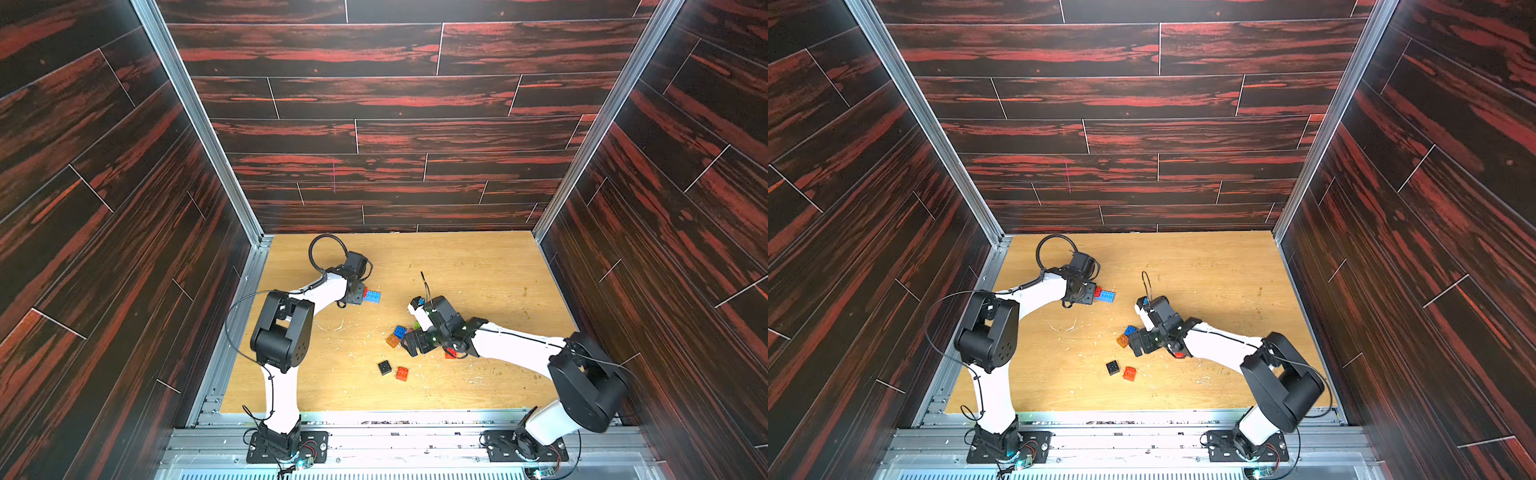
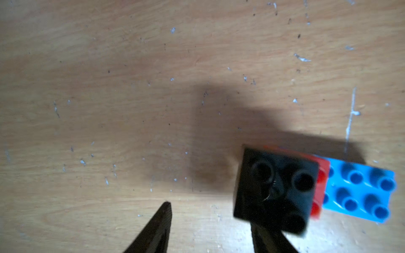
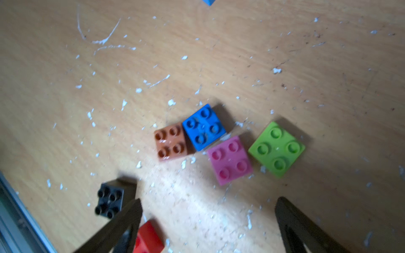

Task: Assemble the letter v with lego
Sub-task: Assemble the lego brick with the lego brick, then pick up the lego brick from the center of the board.

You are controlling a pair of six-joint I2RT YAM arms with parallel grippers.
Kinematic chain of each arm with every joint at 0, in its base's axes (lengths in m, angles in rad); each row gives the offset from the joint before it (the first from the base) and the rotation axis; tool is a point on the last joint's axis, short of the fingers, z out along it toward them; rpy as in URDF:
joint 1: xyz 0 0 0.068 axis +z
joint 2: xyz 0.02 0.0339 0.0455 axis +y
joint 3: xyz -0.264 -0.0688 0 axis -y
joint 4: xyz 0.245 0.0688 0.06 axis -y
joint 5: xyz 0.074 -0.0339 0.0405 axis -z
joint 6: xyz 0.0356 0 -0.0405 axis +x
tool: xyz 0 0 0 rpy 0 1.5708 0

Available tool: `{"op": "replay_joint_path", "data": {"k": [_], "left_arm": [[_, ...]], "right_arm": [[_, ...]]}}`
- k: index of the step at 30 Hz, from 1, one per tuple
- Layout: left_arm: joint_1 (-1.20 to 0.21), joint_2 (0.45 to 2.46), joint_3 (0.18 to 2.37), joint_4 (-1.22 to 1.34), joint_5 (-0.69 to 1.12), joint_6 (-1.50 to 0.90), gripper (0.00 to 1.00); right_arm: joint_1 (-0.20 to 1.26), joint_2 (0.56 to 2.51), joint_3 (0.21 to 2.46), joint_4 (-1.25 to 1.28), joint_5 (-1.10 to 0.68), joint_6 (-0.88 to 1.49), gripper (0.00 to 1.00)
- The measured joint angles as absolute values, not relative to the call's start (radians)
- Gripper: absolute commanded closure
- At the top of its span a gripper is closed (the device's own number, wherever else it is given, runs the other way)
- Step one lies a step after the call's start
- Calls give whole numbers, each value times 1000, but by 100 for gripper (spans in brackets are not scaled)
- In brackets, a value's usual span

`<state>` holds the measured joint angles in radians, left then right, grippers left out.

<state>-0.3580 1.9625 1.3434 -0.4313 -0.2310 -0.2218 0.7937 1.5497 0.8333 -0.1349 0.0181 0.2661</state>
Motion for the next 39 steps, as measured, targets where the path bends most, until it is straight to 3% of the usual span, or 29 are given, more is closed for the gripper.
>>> {"op": "replay_joint_path", "data": {"k": [5, 8, 14, 26, 31, 35, 39], "left_arm": [[-364, 1736, 1090, -344, -181, -303, 26], [-370, 1587, 963, -288, -159, -361, 10], [-392, 1402, 754, -184, -134, -462, 0], [-477, 1216, 532, -108, -135, -611, 0], [-493, 1155, 479, -104, -139, -640, 0], [-493, 1095, 451, -105, -143, -651, 0], [-493, 1044, 428, -105, -146, -660, 0]], "right_arm": [[881, 1472, 793, -169, 57, 285, 13], [951, 1449, 774, -185, 89, 314, 13], [1092, 1477, 764, -224, 183, 409, 14], [1154, 1625, 814, -250, 278, 402, 17], [1154, 1660, 841, -251, 286, 339, 30], [1155, 1673, 849, -243, 287, 309, 32], [1155, 1684, 857, -235, 289, 290, 41]]}}
